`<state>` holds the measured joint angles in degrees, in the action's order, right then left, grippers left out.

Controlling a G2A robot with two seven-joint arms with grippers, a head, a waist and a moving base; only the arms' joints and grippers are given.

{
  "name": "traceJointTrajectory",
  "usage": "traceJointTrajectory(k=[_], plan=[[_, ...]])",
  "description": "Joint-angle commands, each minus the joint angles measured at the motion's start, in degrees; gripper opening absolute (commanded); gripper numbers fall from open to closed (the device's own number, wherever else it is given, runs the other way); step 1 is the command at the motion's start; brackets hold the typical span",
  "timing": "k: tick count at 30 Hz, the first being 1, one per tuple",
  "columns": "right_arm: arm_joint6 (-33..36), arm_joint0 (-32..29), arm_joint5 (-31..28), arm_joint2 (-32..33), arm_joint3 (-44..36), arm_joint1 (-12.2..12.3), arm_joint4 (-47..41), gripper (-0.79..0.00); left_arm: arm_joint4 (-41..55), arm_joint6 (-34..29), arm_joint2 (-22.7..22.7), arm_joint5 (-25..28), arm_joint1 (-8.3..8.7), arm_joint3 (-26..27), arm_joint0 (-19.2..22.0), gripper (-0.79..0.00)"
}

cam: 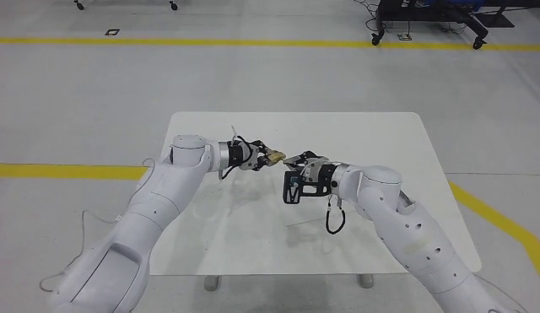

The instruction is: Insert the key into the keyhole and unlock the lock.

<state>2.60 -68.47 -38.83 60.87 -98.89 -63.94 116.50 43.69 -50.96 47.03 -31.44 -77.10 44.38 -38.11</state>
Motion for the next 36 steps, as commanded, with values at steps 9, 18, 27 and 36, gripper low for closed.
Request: traceJointTrajectory(k=[9, 18, 27, 36], plan=[[3.1, -1.0, 1.3, 0.3, -1.1, -0.1, -0.4, -0.785, 0.4, 3.2, 1.1, 1.7, -0.21, 0.9, -1.0, -0.785], [4.8, -1.6, 1.6, 0.3, -1.6, 0.0, 0.8, -0.785, 0.6, 4.9, 1.6, 2.2, -0.12, 2.4, -2.2, -0.785], [9.3, -2.7, 1.5, -0.4, -4.3, -0.2, 1.1, -0.785, -1.4, 7.3, 2.8, 1.7, 0.44, 5.7, -3.9, -0.785], [11.2, -1.8, 1.6, -2.4, -3.9, -0.6, 2.4, -0.785, -2.9, 8.8, 3.3, 1.7, 0.63, 7.6, -5.1, -0.785]])
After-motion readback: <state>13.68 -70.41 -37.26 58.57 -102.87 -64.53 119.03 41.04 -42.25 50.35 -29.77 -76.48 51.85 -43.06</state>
